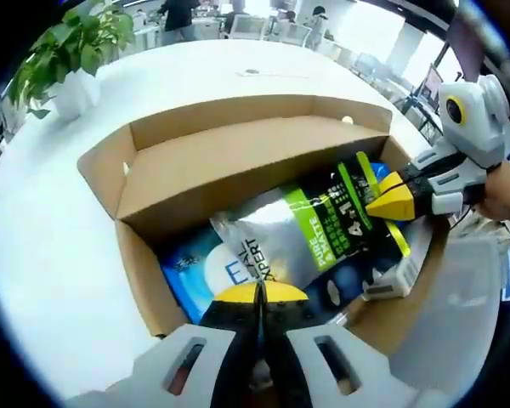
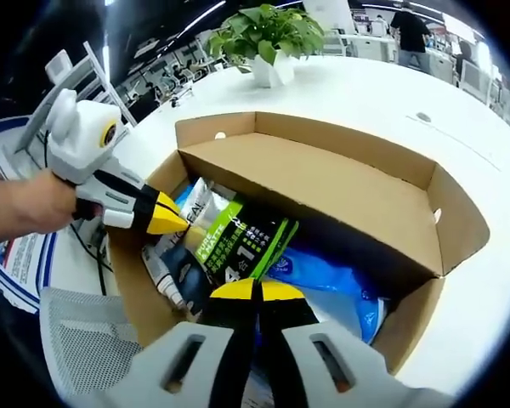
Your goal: Operate the shoe box by opening the lid, removing the specified soft item, and placing it in the target area until the item is outside and the box remains undamaged.
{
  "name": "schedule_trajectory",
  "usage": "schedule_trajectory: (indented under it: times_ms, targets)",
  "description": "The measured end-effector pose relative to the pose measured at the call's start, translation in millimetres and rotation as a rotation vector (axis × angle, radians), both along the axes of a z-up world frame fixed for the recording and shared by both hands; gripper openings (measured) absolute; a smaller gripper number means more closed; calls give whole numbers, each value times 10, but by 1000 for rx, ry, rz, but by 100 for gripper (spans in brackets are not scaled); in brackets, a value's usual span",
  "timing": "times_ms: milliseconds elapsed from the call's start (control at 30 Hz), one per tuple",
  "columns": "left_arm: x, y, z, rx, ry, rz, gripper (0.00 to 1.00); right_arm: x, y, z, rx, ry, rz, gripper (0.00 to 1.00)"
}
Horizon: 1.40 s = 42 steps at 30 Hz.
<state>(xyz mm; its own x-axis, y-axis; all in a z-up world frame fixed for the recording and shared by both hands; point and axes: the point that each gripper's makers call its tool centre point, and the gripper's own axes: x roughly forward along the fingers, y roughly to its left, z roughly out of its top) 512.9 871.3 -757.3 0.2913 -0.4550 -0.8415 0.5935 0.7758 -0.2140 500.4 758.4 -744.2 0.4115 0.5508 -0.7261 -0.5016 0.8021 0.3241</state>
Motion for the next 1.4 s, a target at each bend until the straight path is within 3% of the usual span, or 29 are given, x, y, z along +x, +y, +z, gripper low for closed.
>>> schedule_trajectory:
  times_ms: [267, 500, 900, 1400]
  targets:
    - [-47, -20, 250, -68, -27, 22, 0, -57, -41, 226, 29, -40, -19, 0]
    - [-82, -157, 524, -140, -61, 23, 0, -89, -196, 495, 51, -86, -52, 0]
    - [-158, -628, 807, -197, -81, -37, 0, -138, -657, 736, 55, -127, -130, 0]
    - [-248, -1334, 931, -216, -87, -111, 0, -273, -1340, 823, 55, -145, -214, 0]
